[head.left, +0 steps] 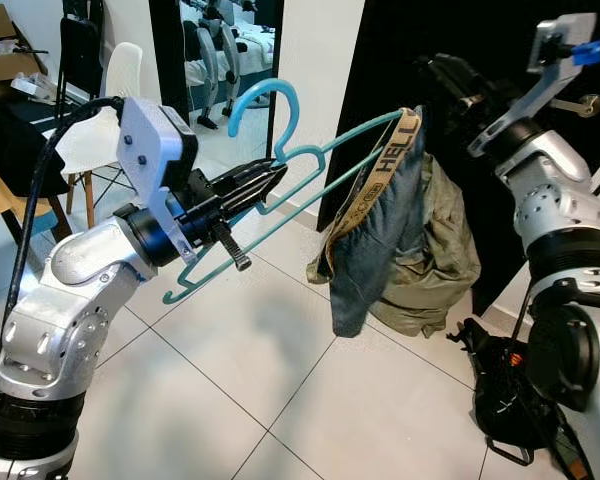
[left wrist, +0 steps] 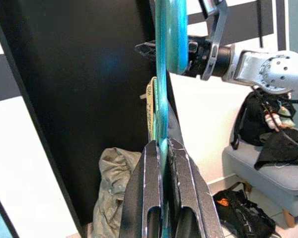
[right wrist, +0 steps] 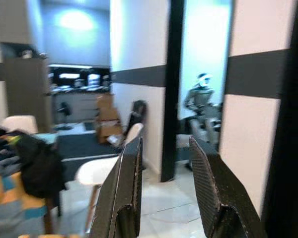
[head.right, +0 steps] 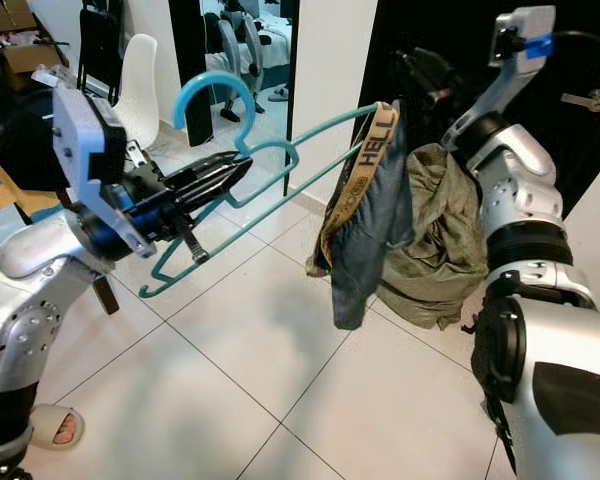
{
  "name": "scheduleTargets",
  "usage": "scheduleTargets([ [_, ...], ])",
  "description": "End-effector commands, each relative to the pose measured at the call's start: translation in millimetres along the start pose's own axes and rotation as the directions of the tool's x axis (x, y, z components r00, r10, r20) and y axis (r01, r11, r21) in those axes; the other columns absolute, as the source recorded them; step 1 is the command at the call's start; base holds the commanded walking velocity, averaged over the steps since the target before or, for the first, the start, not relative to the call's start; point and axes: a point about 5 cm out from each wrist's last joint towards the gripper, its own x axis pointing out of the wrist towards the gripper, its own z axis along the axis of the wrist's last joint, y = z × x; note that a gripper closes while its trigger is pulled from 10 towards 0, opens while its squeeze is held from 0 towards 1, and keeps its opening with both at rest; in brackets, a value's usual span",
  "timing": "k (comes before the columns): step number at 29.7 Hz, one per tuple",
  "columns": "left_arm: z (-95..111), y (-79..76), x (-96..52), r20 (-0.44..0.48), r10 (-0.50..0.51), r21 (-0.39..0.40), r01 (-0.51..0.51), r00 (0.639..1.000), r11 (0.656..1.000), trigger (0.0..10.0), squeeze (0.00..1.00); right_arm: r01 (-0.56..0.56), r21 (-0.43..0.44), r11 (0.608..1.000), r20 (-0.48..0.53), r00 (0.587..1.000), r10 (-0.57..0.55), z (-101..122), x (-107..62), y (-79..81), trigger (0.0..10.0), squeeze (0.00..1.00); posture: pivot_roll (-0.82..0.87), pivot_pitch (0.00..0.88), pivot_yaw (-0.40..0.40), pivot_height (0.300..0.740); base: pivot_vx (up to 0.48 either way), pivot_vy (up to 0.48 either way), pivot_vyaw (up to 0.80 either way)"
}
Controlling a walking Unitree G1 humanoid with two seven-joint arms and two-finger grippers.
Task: Hang hanger
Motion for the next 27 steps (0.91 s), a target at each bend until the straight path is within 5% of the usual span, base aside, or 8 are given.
scheduleTargets([
  [1, -2, -4.0, 2.1, 0.007, -0.004, 0.013, 0.004, 1.000, 1.000, 10.0, 0.00, 0.053, -0.021, 0.998, 0.032, 0.998, -0.052, 10, -3.6, -9.2, 10.0, 0.00, 0.00, 0.142, -0.132, 0.740, 0.000, 0.000, 0.00],
  [4, -12, 4.7, 0.3, -0.038, 0.105, 0.069, -0.102, 0.994, 0.992, 10.0, 0.00, 0.065, -0.062, 0.996, -0.021, 0.998, -0.066, -1, -22.1, -19.4, 10.0, 0.00, 0.00, 0.158, -0.132, 0.740, 0.000, 0.000, 0.00],
  [15, -8, 13.4, 1.1, -0.010, 0.181, 0.091, -0.180, 0.983, 0.979, 10.0, 0.00, -0.134, -0.061, 0.989, -0.182, 0.976, 0.121, -35, -50.1, -9.9, 10.0, 0.00, -0.01, 0.173, -0.128, 0.740, 0.000, 0.000, 0.00],
  [23, -6, 10.4, 5.0, 0.010, 0.159, 0.081, -0.160, 0.987, 0.984, 10.0, 0.00, -0.228, 0.058, 0.972, -0.196, 0.952, 0.235, -63, -53.8, 20.9, 10.0, 0.00, 0.00, 0.181, -0.121, 0.740, 0.000, 0.000, 0.00],
  [25, -6, 9.9, 6.2, 0.015, 0.156, 0.083, -0.157, 0.988, 0.984, 10.0, 0.00, -0.265, 0.107, 0.958, -0.194, 0.940, 0.282, -75, -50.2, 40.3, 10.0, 0.00, 0.00, 0.183, -0.122, 0.740, 0.000, 0.000, 0.00],
  [27, -6, 9.9, 6.2, 0.015, 0.156, 0.083, -0.157, 0.988, 0.984, 10.0, 0.00, -0.265, 0.107, 0.958, -0.194, 0.940, 0.282, -75, -50.2, 40.3, 10.0, 0.00, 0.00, 0.183, -0.122, 0.740, 0.000, 0.000, 0.00],
])
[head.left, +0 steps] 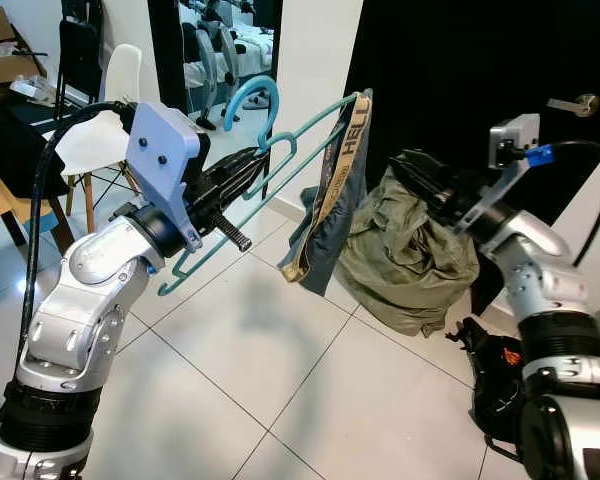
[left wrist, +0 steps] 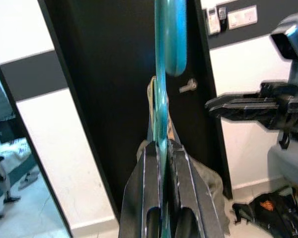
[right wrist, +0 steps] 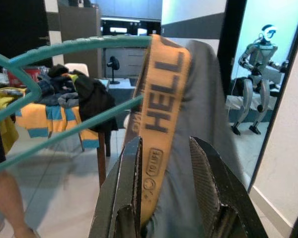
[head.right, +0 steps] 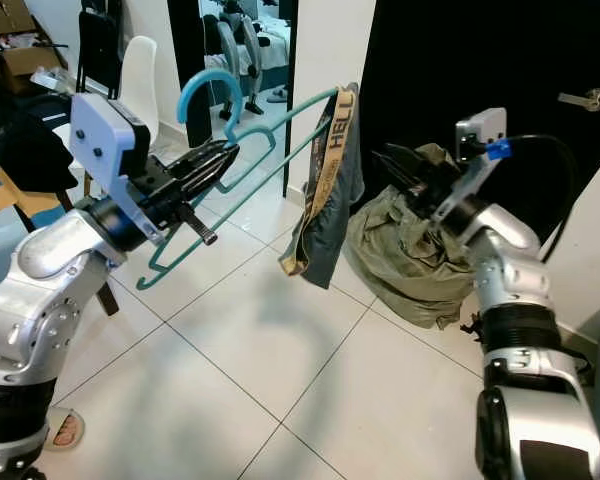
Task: Hang hanger
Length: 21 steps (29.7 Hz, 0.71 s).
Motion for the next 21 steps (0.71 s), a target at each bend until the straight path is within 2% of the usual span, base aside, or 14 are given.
scheduleTargets([
  [1, 5, -2.2, 2.3, 0.038, -0.010, 0.007, 0.010, 0.999, 1.000, 10.0, 0.00, 0.001, 0.016, 1.000, -0.005, 1.000, -0.001, -3, -2.7, 0.5, 10.0, 0.00, 0.00, 0.183, -0.122, 0.740, 0.000, 0.000, 0.00],
  [3, 6, -2.1, 2.6, 0.040, -0.009, 0.008, 0.009, 0.999, 1.000, 10.0, 0.00, -0.004, 0.027, 1.000, -0.004, 1.000, 0.004, -6, 1.0, 5.7, 10.0, 0.00, 0.00, 0.185, -0.122, 0.740, 0.000, 0.000, 0.00],
  [6, 0, -6.2, 0.2, 0.016, -0.021, -0.001, 0.022, 1.000, 1.000, 10.0, 0.00, 0.183, 0.041, 0.982, 0.052, 0.981, -0.185, -11, 16.2, 5.2, 10.0, 0.00, 0.00, 0.189, -0.119, 0.740, 0.000, 0.000, 0.00],
  [11, -1, -6.9, -0.4, 0.009, -0.024, -0.003, 0.024, 1.000, 1.000, 10.0, 0.00, 0.205, 0.046, 0.978, 0.057, 0.976, -0.208, -12, 18.1, 6.5, 10.0, 0.00, 0.00, 0.193, -0.118, 0.740, 0.000, 0.000, 0.00],
  [13, -10, -11.6, -4.5, -0.032, -0.032, -0.031, 0.031, 0.999, 0.999, 10.0, 0.00, 0.275, 0.025, 0.961, 0.071, 0.958, -0.276, -11, 19.3, 6.9, 10.0, 0.00, 0.00, 0.203, -0.113, 0.740, 0.000, 0.000, 0.00],
  [21, -20, -17.4, -12.4, -0.075, -0.027, -0.062, 0.022, 0.997, 0.998, 10.0, 0.00, 0.326, 0.001, 0.945, 0.093, 0.941, -0.325, -7, 16.0, 9.7, 10.0, 0.00, 0.01, 0.209, -0.114, 0.740, 0.000, 0.000, 0.00],
])
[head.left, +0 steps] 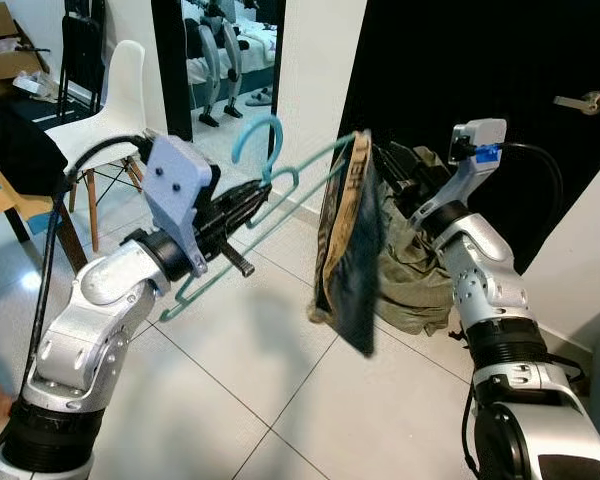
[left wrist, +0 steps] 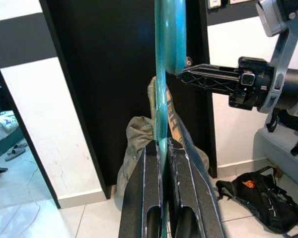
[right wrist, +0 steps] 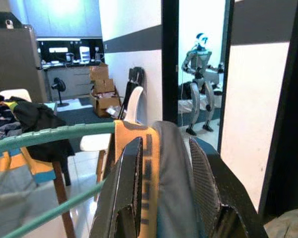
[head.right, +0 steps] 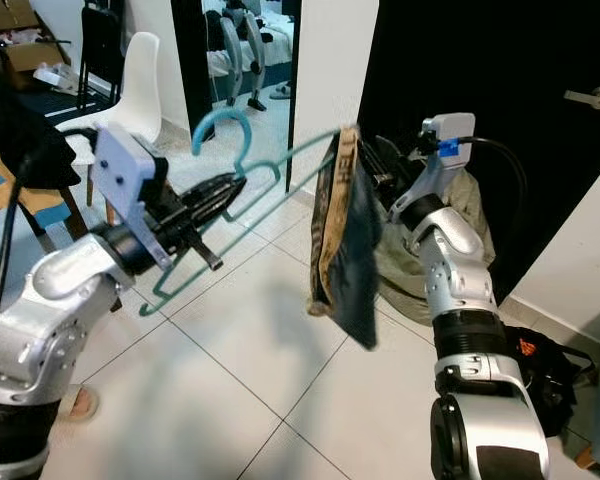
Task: Hang hanger
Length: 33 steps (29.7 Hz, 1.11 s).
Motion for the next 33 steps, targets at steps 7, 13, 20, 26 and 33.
scheduleTargets([
  [7, 0, -5.9, -1.4, 0.015, -0.007, 0.000, 0.007, 1.000, 1.000, 10.0, 0.00, -0.094, 0.004, 0.996, -0.020, 0.995, 0.094, -2, -4.8, 12.3, 10.0, 0.00, 0.00, 0.214, -0.117, 0.740, 0.000, 0.000, 0.00],
  [13, 2, -2.5, 2.2, 0.028, 0.002, 0.006, -0.002, 1.000, 1.000, 10.0, 0.00, -0.120, -0.075, 0.990, -0.083, 0.990, 0.114, -17, -9.2, 20.2, 10.0, 1.00, 0.00, 0.216, -0.116, 0.740, 0.000, 0.000, 0.00],
  [20, 5, -1.9, 2.8, 0.035, 0.003, 0.004, -0.003, 0.999, 1.000, 10.0, 0.00, -0.101, -0.058, 0.993, -0.096, 0.991, 0.095, -19, -10.4, 22.0, 10.0, 1.00, 0.00, 0.214, -0.117, 0.740, 0.000, 0.000, 0.00],
  [26, 3, -6.3, 3.0, 0.034, -0.007, -0.005, 0.007, 0.999, 1.000, 10.0, 0.00, -0.068, -0.022, 0.997, -0.088, 0.994, 0.066, -17, -7.7, 22.7, 10.0, 0.00, 0.00, 0.211, -0.119, 0.740, 0.000, 0.000, 0.00],
  [33, 4, -10.1, 4.7, 0.044, -0.018, -0.016, 0.019, 0.999, 1.000, 10.0, 0.00, -0.047, -0.017, 0.999, -0.096, 0.994, 0.046, -20, -2.8, 26.9, 10.0, 0.00, 0.00, 0.205, -0.122, 0.740, 0.000, 0.000, 0.00],
])
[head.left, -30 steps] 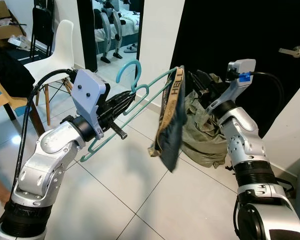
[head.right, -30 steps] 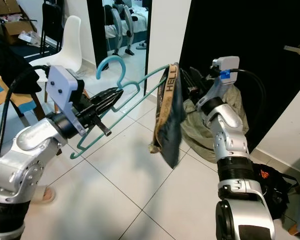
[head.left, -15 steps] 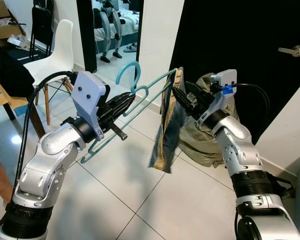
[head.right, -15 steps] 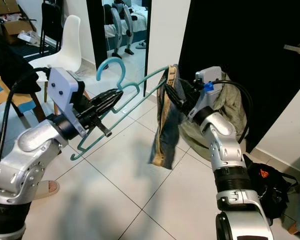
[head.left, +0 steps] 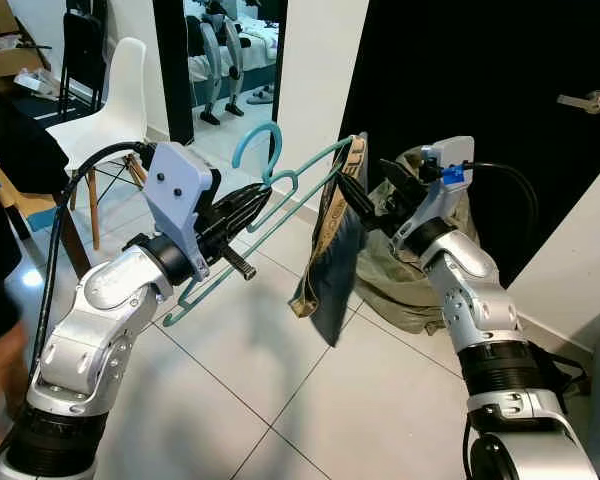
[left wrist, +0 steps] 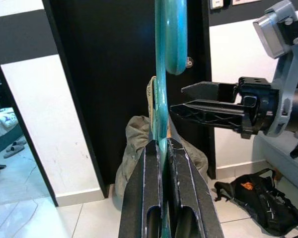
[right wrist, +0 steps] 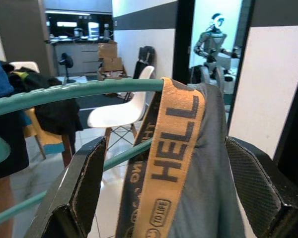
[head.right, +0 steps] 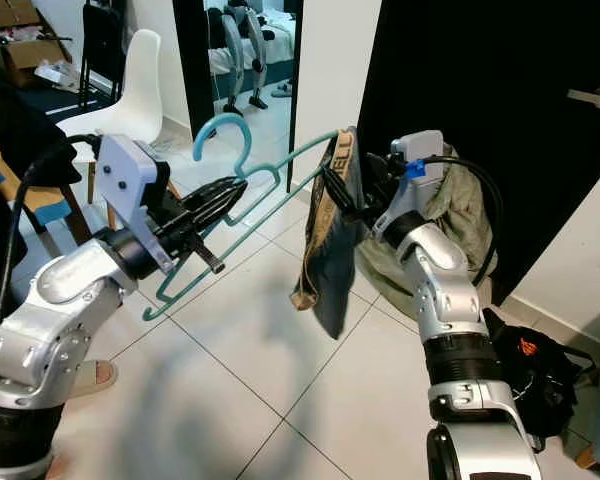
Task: Hang hanger
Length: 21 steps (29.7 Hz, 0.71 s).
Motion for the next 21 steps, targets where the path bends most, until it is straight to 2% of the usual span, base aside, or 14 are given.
scheduleTargets([
  [1, 6, -8.4, 4.1, 0.038, -0.032, 0.001, 0.032, 0.999, 0.999, 10.0, 0.00, 0.010, 0.024, 1.000, -0.005, 1.000, -0.010, -2, 5.6, 5.7, 10.0, 0.00, 0.00, 0.203, -0.122, 0.740, 0.000, 0.000, 0.00],
  [10, 4, -10.4, 4.0, 0.037, -0.036, -0.003, 0.036, 0.999, 0.999, 10.0, 0.00, 0.041, 0.078, 0.996, -0.011, 0.999, -0.041, -5, 15.5, 16.3, 10.0, 0.00, 0.00, 0.196, -0.126, 0.740, 0.000, 0.000, 0.00],
  [21, 5, -12.5, 4.2, 0.043, -0.040, -0.011, 0.040, 0.998, 0.999, 10.0, 0.00, 0.119, 0.049, 0.992, -0.027, 0.993, -0.118, -6, 18.6, 9.6, 10.0, 0.00, 0.00, 0.194, -0.128, 0.740, 0.000, 0.000, 0.00],
])
